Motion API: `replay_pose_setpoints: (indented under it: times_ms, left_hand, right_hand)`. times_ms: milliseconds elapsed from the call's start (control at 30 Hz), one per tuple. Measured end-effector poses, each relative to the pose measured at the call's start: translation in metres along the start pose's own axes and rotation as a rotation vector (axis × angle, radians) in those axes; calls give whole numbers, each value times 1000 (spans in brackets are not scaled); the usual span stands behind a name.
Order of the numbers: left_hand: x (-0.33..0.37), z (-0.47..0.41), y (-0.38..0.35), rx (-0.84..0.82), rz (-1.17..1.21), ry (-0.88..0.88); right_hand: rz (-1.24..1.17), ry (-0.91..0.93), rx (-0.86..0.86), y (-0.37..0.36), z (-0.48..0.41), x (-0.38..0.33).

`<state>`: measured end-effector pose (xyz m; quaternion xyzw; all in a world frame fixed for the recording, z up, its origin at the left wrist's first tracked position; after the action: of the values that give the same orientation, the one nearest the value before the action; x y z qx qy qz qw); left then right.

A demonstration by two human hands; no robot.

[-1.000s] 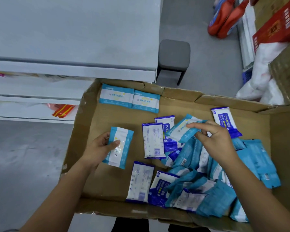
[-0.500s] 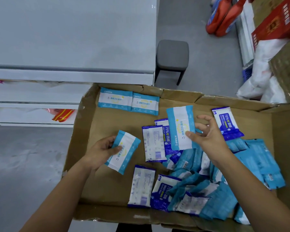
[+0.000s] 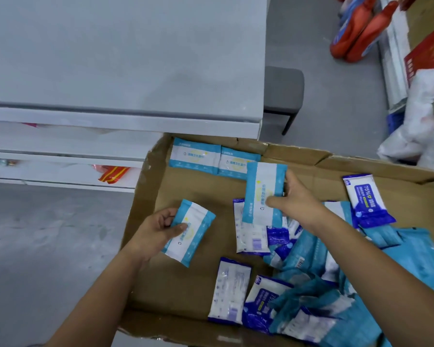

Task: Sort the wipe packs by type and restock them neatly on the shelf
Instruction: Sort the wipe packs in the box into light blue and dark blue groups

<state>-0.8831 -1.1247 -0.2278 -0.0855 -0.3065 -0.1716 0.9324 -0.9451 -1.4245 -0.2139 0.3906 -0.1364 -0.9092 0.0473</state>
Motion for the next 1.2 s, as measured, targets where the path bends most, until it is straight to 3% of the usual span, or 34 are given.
replay_pose_setpoints:
  times_ms: [233, 333, 500, 667, 767, 933, 1033, 1100, 1200]
  left_hand:
    - [0, -3, 11, 31, 41, -19]
    - [0, -5, 12, 22, -14, -44]
    - [3, -9, 11, -13, -167, -88]
    - [6, -10, 15, -3, -211, -92]
    - [7, -9, 17, 20, -180, -97]
    - [5, -6, 17, 36, -82, -90]
    - [3, -10, 14, 1, -108, -98]
    - [-2, -19, 9, -37, -181, -90]
    - [-19, -37, -2, -76, -544, -128]
  right_hand:
    - [-50, 8, -2, -2, -4, -12]
    - [-17, -3, 20, 3, -1, -5]
    - [-71, -39, -89, -2, 0, 5]
    - [108, -29, -54, -3, -4, 4]
    - [224, 39, -173, -17, -7, -6]
    - [793, 224, -401, -68, -21, -10]
    - [978, 301, -480, -88, -25, -1]
    - [1034, 324, -454, -81, -27, 8]
    - [1085, 326, -393, -59, -24, 25]
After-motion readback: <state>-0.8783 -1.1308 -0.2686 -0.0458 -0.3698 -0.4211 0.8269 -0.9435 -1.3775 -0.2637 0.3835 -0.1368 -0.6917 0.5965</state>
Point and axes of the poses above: each hand's wrist, its own z-axis away from the middle knuckle, its own y-axis out of the back of the hand, x = y × z, the point moved 7 cm from there along -z, towards the middle knuckle, and after that the axes turned 15 degrees about z, right-handed, at the moved point
